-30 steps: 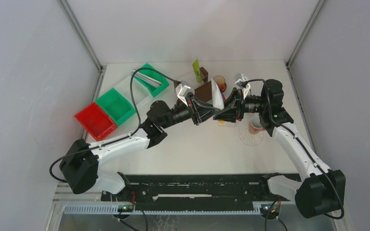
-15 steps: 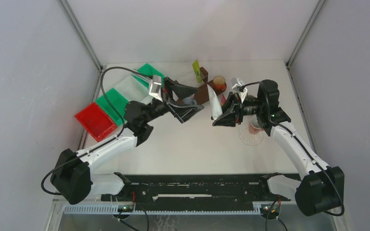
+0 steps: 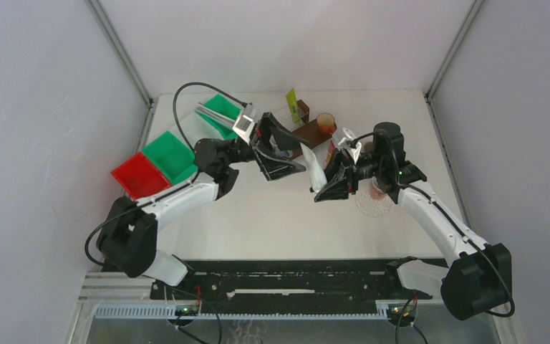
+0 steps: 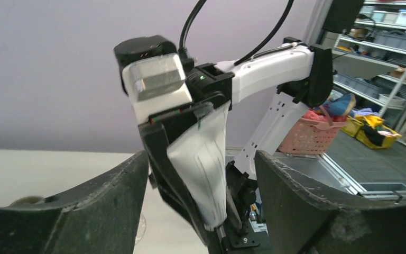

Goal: Prepare toiletry sets of a toothbrush and toothpaste on the tray
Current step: Place the toothpaste in the toothpaste holder.

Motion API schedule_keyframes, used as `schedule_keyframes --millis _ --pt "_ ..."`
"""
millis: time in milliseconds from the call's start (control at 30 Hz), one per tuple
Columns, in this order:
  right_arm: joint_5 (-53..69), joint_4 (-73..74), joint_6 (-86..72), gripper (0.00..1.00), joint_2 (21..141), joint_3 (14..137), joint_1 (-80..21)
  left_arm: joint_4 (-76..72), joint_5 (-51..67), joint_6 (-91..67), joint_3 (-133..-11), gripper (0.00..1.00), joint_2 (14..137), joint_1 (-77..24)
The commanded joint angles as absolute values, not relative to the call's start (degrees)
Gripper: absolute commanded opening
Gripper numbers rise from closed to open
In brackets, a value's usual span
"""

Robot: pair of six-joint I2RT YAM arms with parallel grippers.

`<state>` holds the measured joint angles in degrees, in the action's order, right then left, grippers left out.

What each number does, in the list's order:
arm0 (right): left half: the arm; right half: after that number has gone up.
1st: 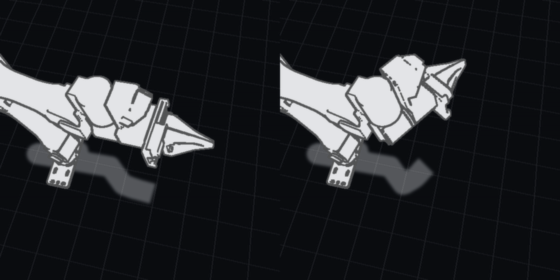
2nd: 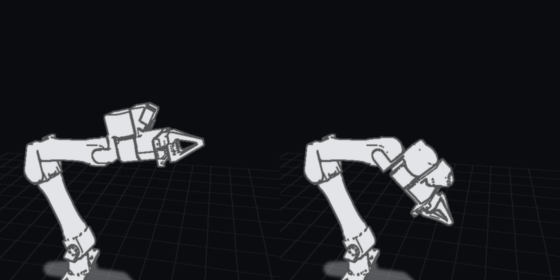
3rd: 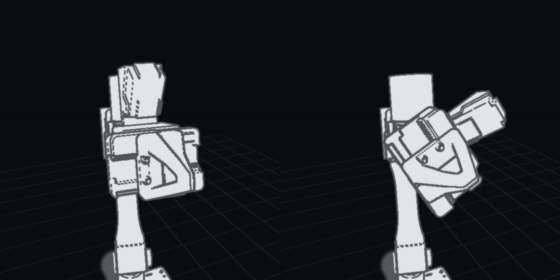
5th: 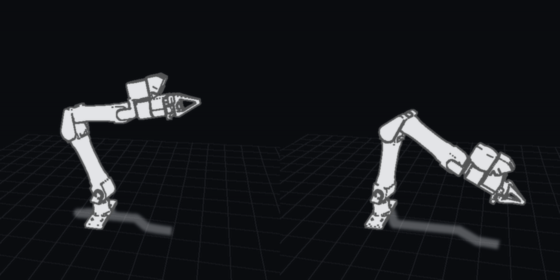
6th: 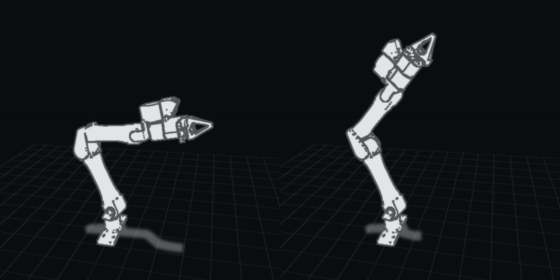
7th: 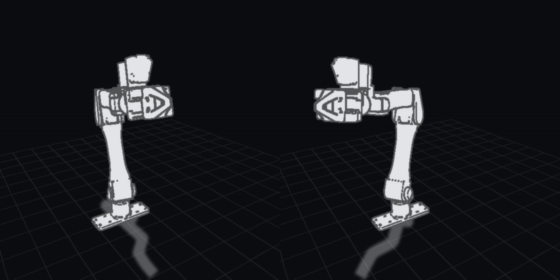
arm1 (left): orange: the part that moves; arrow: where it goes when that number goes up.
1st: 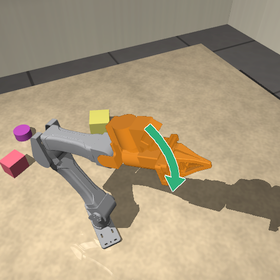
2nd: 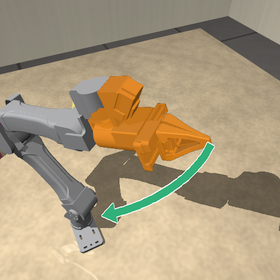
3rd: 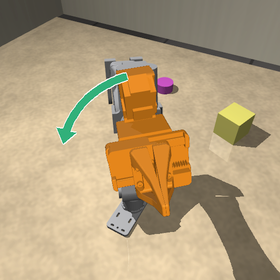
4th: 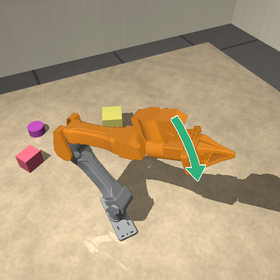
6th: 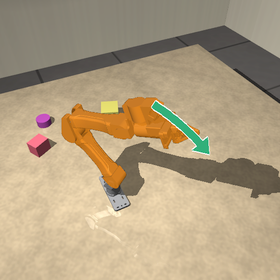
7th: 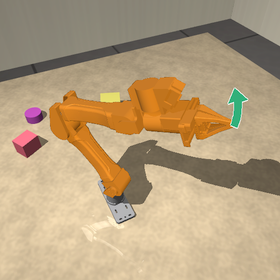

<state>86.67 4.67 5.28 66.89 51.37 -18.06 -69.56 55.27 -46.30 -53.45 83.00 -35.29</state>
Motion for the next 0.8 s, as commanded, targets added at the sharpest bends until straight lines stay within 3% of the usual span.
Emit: schedule_keyframes --millis 0,100,200,367,533,767 --pt "88.94 4.55 7.73 0.07 67.27 53.70 -19.41 -79.01 59.35 -53.47 -61.09 0.75 86.63 -37.21" --pt "88.82 4.74 8.04 0.07 67.55 53.70 -19.60 -79.07 60.86 -54.01 -63.73 0.64 88.51 -39.06" --pt "88.90 4.75 8.13 0.07 67.34 53.70 -19.47 -79.12 62.59 -55.08 -65.47 0.32 89.58 -39.81" --pt "89.45 5.14 8.55 0.08 67.15 53.70 -19.48 -79.13 64.25 -55.24 -65.73 0.01 89.15 -39.81" --pt "88.81 6.02 9.39 0.12 67.19 53.70 -19.28 -79.19 64.01 -54.83 -65.37 0.00 88.54 -39.73" --pt "85.42 9.51 12.90 0.58 66.15 53.70 -17.85 -79.14 60.91 -54.36 -62.93 0.00 87.40 -38.29"
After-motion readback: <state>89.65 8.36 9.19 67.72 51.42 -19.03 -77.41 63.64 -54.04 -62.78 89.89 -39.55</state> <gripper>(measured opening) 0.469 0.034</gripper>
